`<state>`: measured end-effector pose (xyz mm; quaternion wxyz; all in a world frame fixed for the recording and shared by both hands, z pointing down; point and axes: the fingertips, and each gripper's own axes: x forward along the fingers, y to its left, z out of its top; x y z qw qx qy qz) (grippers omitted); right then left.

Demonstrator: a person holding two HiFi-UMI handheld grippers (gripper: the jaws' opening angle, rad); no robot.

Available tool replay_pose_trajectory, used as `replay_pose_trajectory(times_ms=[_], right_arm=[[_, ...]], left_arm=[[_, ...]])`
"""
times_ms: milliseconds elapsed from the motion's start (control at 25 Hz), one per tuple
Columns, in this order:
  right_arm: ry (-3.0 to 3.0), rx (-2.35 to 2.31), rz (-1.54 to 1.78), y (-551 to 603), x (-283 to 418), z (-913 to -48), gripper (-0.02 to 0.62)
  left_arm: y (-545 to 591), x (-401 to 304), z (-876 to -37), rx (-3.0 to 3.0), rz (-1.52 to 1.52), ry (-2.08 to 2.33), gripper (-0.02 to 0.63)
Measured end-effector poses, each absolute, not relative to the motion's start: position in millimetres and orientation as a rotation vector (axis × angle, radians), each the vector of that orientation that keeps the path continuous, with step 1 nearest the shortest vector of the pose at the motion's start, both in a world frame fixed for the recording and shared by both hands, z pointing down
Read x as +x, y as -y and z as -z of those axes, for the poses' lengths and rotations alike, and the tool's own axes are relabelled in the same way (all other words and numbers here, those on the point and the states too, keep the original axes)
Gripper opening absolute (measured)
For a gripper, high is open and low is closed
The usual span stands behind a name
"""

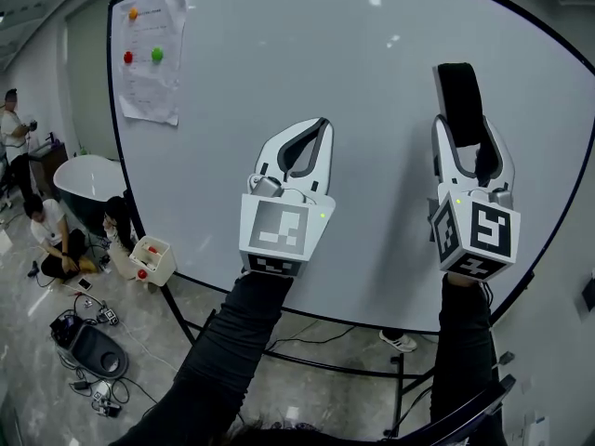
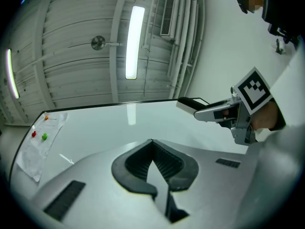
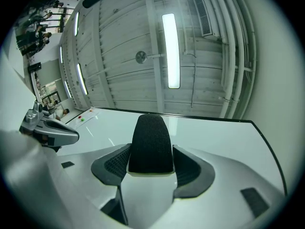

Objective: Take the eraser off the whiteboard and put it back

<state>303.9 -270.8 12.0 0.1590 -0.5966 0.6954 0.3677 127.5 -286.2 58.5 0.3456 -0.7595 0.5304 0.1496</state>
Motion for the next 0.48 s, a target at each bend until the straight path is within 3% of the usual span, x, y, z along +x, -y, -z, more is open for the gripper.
replay_pose_trajectory(times_ms=[480], right_arm=[[-2.087, -1.544, -1.007, 276.6, 237.9, -23.3, 0.276]], left_arm=[[286.7, 70.5, -84.2, -1.933, -0.301, -1.534, 0.006]])
